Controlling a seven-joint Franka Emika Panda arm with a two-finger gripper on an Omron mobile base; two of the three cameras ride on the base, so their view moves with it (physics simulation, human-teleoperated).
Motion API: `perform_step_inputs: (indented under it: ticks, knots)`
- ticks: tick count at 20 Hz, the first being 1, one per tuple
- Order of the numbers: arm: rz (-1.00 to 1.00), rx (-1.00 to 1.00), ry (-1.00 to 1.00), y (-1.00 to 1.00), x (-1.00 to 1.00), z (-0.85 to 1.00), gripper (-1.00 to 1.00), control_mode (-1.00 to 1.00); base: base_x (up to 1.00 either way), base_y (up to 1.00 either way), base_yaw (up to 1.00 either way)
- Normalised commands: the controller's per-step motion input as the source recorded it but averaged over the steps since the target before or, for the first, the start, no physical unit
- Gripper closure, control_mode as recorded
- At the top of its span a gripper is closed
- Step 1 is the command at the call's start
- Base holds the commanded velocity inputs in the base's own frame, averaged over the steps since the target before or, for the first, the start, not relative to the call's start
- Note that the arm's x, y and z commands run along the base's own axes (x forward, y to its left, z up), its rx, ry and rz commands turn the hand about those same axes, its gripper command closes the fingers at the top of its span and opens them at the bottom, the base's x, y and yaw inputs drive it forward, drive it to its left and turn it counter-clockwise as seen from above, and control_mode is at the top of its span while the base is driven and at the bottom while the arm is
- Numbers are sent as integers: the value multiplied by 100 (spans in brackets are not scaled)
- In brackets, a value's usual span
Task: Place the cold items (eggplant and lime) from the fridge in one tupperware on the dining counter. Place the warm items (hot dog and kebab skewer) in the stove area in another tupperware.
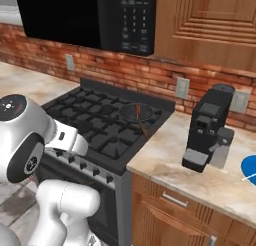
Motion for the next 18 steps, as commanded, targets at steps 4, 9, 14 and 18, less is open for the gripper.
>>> perform_step_inputs:
  ticks: [4,9,14,18]
  knots:
    - [0,0,0,0,0,0,-100,100,76,37,-29]
    - [0,0,0,0,0,0,-100,100,58,23,-41]
    - [0,0,0,0,0,0,-100,100,59,20,-42]
    - [0,0,0,0,0,0,-100,100,71,31,-38]
